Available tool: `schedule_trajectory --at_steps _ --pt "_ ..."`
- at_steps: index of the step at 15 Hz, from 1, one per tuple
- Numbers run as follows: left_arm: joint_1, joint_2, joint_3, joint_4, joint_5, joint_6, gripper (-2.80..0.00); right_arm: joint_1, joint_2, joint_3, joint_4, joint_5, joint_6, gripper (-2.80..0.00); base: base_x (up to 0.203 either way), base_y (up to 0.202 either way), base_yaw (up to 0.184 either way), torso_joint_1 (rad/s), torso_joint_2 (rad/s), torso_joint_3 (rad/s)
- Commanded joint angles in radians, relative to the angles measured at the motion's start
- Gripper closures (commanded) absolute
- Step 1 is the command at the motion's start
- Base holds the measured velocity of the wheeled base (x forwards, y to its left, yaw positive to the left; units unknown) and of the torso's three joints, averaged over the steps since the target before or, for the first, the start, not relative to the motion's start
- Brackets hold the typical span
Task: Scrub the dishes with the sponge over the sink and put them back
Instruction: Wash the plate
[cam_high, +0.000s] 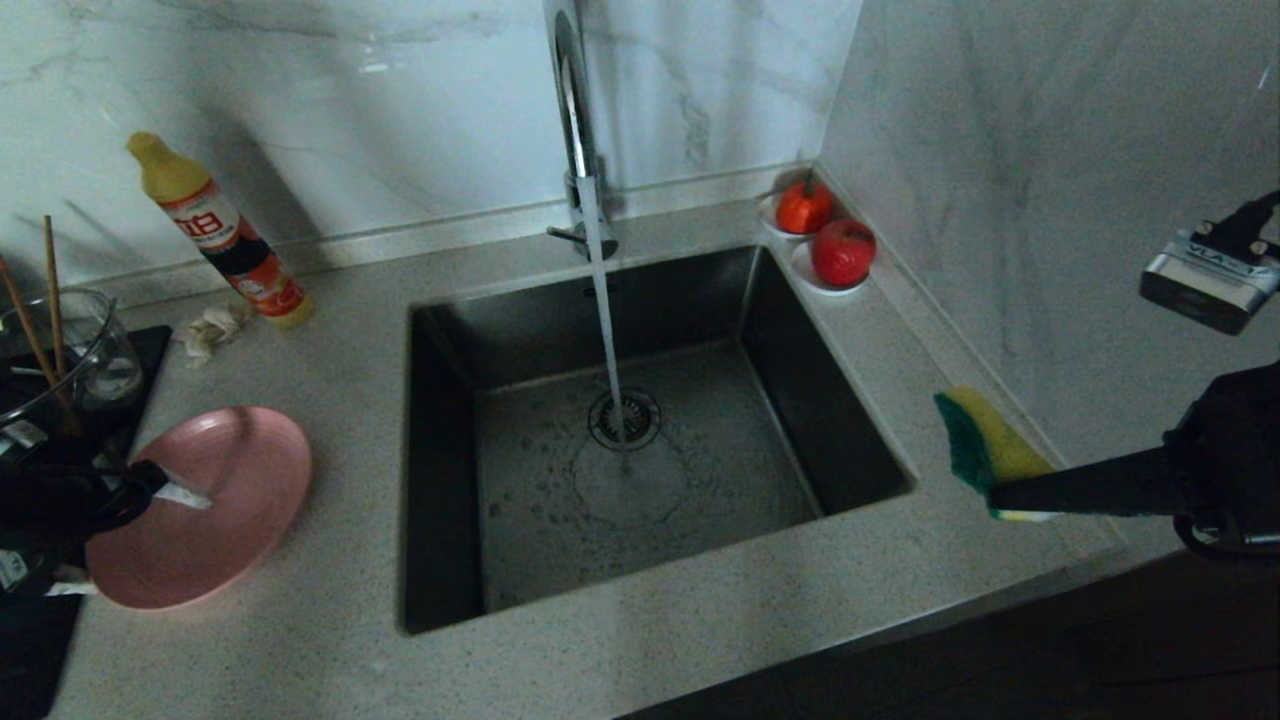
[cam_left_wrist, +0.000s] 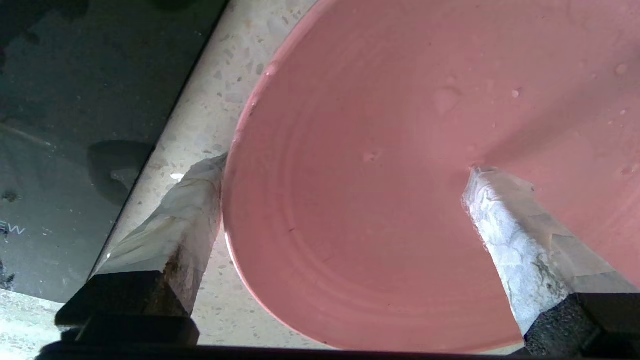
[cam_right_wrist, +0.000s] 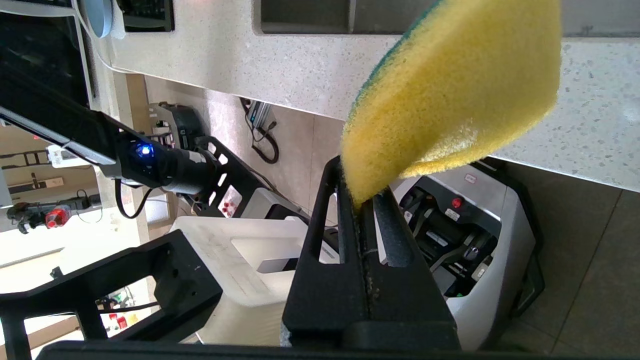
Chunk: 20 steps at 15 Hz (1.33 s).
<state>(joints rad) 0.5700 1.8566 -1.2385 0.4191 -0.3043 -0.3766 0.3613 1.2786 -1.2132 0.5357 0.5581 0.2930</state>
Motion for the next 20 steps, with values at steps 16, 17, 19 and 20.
schedule_trajectory --at_steps 16,17,19,20 --pt "0.001 -0.070 -0.082 0.008 -0.032 -0.091 0.00 0.001 0.004 -0.008 0.003 0.005 0.001 0.00 0.000 0.000 0.000 0.000 0.00 0.000" --pt "0.001 -0.088 -0.082 0.007 -0.057 -0.098 0.00 0.001 0.004 -0.008 0.003 0.005 0.001 0.00 0.000 0.000 0.000 0.000 0.00 0.000" --pt "0.001 -0.131 -0.083 0.010 -0.105 -0.108 0.00 0.002 0.004 -0.006 0.003 0.005 0.001 0.00 0.000 0.000 0.000 0.000 0.00 0.000" --pt "-0.002 -0.155 -0.079 0.011 -0.116 -0.113 0.00 0.001 0.004 -0.006 0.003 0.005 0.000 0.00 0.000 0.000 0.000 0.000 0.00 0.000"
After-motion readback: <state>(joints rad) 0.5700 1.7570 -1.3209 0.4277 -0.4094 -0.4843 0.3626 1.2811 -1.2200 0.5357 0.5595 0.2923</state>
